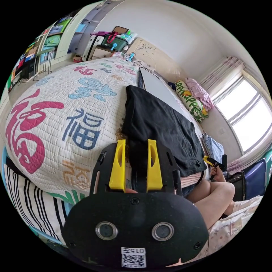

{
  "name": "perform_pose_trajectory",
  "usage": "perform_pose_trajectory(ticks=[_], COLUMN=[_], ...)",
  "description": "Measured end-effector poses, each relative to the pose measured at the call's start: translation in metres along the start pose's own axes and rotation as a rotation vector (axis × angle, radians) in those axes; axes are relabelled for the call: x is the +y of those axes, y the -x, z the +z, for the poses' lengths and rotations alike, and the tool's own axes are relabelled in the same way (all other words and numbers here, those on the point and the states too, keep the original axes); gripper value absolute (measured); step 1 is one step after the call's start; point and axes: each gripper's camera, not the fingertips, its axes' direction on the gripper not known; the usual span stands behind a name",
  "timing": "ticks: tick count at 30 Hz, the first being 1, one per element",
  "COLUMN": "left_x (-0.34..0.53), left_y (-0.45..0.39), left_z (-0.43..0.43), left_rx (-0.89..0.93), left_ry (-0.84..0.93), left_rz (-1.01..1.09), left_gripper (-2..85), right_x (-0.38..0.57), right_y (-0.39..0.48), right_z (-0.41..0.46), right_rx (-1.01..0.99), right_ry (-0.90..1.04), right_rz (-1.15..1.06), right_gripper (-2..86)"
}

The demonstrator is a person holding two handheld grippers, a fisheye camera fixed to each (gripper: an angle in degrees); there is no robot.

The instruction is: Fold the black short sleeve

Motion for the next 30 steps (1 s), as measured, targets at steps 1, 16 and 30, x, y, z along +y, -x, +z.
perform_pose_trajectory(ticks=[1, 16, 30], left_x=[-0.002, -0.014, 0.04], left_y=[-0.003, -0.05, -0.056], left_z=[0.002, -0.006, 0.047], left_rx=[0.001, -0.174, -0.271], left_ry=[0.014, 0.055, 0.131], left_rz=[0.007, 0.106, 0.165], left_gripper=[5.3, 1.6, -0.3], right_x=[0.0, 0.025, 0.047], right_y=[-0.007, -0.123, -0.204], right_z=[-0.002, -0.063, -0.003], right_rx=[-0.012, 0.001, 0.227], right_ry=[0.006, -0.035, 0.152], right_rz=[-0.002, -0.121, -0.204], right_gripper=[10.1, 0.1, -0.1])
